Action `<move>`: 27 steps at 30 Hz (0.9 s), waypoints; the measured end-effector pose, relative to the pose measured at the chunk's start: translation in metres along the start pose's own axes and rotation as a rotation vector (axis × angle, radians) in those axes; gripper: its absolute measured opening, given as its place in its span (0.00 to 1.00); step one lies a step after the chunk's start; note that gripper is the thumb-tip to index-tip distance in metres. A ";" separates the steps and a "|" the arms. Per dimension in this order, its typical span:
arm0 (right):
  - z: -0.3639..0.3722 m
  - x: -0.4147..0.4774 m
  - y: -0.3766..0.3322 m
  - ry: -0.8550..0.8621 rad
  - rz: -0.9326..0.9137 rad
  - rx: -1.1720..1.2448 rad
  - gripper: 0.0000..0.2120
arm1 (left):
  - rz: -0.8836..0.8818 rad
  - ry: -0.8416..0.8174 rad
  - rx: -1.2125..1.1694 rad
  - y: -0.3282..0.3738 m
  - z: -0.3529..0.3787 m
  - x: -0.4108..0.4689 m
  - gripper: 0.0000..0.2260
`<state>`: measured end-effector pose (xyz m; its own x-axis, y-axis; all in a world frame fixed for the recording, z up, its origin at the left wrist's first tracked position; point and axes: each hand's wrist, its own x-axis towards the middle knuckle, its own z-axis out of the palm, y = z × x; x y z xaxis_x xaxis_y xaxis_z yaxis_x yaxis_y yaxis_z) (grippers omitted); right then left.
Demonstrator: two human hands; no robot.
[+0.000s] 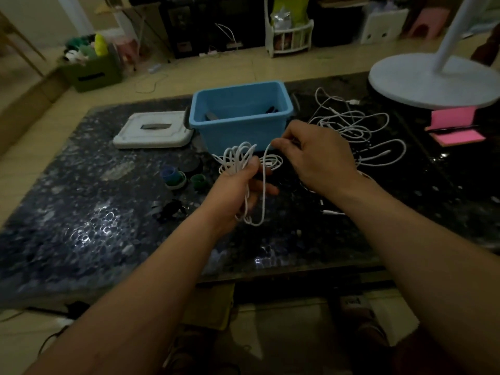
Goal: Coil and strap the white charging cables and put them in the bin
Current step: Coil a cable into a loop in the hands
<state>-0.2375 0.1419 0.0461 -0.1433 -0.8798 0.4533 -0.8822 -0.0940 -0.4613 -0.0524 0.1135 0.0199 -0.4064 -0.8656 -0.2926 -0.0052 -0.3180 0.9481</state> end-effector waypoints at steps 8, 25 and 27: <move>0.004 0.001 0.004 0.030 0.012 -0.004 0.14 | 0.053 -0.122 0.258 -0.008 0.010 -0.005 0.18; 0.013 -0.006 -0.015 -0.491 0.361 0.727 0.03 | 0.095 0.066 -0.172 -0.003 0.008 0.001 0.14; 0.019 -0.013 -0.030 -0.467 0.288 0.654 0.03 | 0.070 0.063 -0.230 -0.004 0.013 -0.001 0.12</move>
<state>-0.2006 0.1477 0.0394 0.0043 -0.9990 -0.0441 -0.3830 0.0391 -0.9229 -0.0637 0.1204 0.0177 -0.3408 -0.9086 -0.2414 0.2320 -0.3302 0.9150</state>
